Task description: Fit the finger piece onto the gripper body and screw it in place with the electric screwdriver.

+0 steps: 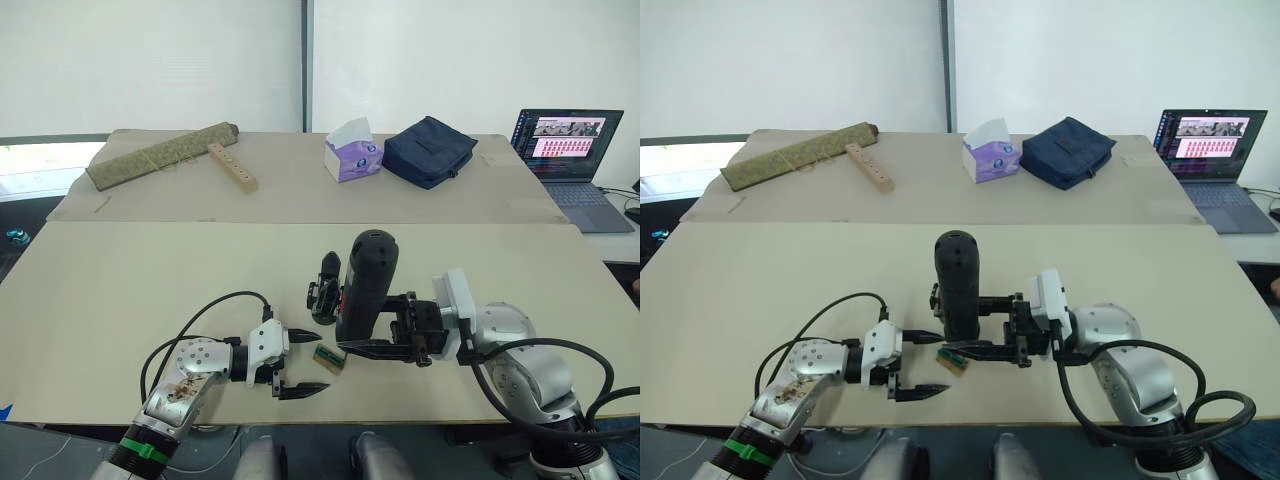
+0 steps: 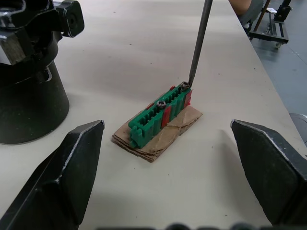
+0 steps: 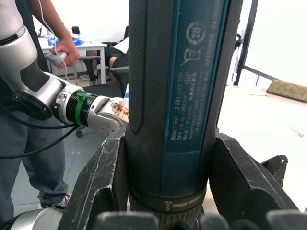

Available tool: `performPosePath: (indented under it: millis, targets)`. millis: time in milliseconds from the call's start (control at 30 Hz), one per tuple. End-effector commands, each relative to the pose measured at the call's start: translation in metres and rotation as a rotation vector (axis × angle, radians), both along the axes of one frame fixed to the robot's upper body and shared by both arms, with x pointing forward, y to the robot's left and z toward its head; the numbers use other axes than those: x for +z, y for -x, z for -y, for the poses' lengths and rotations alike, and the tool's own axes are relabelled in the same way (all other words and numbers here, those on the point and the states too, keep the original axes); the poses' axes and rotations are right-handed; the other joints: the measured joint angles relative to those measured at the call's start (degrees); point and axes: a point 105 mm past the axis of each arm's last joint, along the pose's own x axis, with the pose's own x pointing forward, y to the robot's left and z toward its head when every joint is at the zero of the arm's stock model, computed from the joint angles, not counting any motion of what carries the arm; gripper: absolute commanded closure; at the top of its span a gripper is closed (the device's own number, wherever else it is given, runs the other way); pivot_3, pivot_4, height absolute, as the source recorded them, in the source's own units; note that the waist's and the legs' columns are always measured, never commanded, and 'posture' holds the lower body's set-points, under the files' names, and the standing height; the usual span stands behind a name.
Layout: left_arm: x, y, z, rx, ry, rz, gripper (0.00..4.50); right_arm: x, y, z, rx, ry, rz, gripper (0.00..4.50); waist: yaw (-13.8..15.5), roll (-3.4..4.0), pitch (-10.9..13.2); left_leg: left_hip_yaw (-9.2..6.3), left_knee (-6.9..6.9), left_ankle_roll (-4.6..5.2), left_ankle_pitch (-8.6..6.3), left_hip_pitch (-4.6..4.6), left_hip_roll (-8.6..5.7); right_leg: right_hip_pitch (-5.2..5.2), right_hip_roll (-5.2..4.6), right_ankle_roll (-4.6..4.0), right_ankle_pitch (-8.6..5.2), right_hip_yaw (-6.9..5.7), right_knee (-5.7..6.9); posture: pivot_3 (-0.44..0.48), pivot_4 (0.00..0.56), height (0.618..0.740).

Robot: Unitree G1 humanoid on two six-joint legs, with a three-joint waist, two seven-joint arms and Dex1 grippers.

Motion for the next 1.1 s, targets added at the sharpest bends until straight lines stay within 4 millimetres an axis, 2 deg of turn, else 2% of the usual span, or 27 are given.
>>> performPosePath:
  millis: [33,367,667,1100]
  targets:
    - [-0.018,0.005,-0.006,0.022,-0.040,-0.072,0.00,0.015,0.004,0.000,0.032,-0.035,0.044,2.57,0.0,0.00,0.0,0.00,0.00,0.00,0.00,0.00,0.00,0.00,0.00,0.00,0.00,0.00,0.00,0.000,0.150,0.740]
    - [-0.020,0.005,-0.007,0.030,-0.039,-0.073,0.00,0.015,0.005,0.001,0.045,-0.023,0.039,2.57,0.0,0.01,0.0,0.00,0.00,0.00,0.00,0.01,0.00,0.00,0.00,0.00,0.00,0.00,0.00,0.000,0.150,0.740]
    - [-0.021,0.004,-0.007,0.034,-0.038,-0.075,0.00,0.031,0.002,-0.002,0.049,-0.067,0.071,2.57,0.0,0.04,0.0,0.00,0.00,0.00,0.00,0.03,0.01,0.02,0.00,0.00,0.00,0.00,0.00,0.000,0.150,0.740]
    - [-0.022,0.004,-0.007,0.037,-0.038,-0.077,0.00,0.022,-0.001,-0.006,0.042,-0.050,0.063,2.57,0.0,0.06,-0.1,0.00,-0.01,0.00,0.00,0.04,0.00,0.02,0.00,-0.01,0.00,0.01,0.00,0.000,0.150,0.740]
